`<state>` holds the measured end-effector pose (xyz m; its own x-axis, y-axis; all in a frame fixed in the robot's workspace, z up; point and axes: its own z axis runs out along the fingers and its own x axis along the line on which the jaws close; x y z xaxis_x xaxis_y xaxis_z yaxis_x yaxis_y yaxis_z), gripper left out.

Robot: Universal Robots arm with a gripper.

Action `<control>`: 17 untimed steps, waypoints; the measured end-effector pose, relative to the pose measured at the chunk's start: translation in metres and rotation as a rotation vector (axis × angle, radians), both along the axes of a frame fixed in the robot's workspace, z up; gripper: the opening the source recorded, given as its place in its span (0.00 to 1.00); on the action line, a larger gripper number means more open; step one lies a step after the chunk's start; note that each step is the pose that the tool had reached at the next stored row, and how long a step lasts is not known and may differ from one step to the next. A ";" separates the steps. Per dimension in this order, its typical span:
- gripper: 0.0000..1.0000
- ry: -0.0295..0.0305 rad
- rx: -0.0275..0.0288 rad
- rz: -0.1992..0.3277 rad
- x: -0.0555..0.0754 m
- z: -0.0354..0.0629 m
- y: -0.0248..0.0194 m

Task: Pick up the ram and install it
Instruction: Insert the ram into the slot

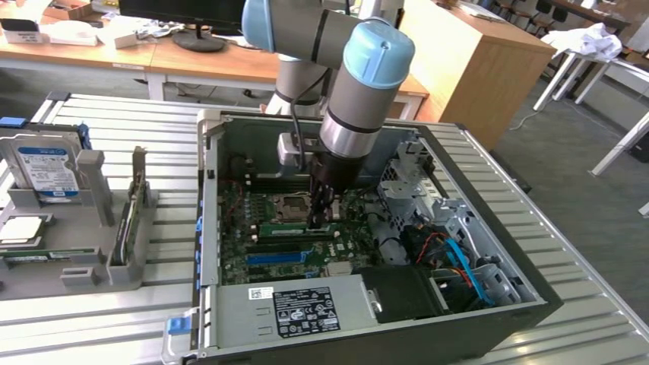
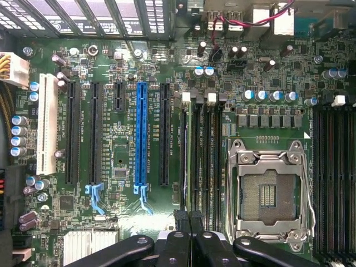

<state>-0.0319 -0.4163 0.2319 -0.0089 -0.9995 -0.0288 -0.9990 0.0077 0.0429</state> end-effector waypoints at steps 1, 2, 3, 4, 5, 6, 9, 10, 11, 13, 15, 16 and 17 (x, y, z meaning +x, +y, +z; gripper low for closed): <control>0.12 0.0000 0.0000 0.000 0.000 0.0000 0.0000; 0.12 0.0000 -0.0001 0.001 0.000 0.0000 0.0000; 0.12 0.0000 -0.0001 0.001 0.000 0.0000 -0.0001; 0.12 0.0000 -0.0002 0.002 0.000 0.0001 -0.0001; 0.12 0.0000 -0.0001 0.002 0.000 0.0000 -0.0001; 0.12 0.0000 -0.0001 0.002 0.000 0.0000 -0.0001; 0.12 0.0000 0.0000 0.003 0.000 0.0000 -0.0002; 0.12 0.0000 0.0000 0.003 0.000 0.0000 -0.0002; 0.12 0.0000 0.0001 0.003 0.000 0.0000 -0.0002; 0.12 0.0000 0.0000 0.004 0.000 -0.0001 -0.0002; 0.12 0.0000 0.0001 0.003 0.000 -0.0006 -0.0002; 0.12 0.0000 0.0001 0.004 0.000 -0.0010 -0.0002; 0.12 -0.0001 -0.0001 0.004 0.000 -0.0012 -0.0002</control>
<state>-0.0320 -0.4166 0.2307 -0.0054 -0.9996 -0.0287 -0.9991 0.0042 0.0428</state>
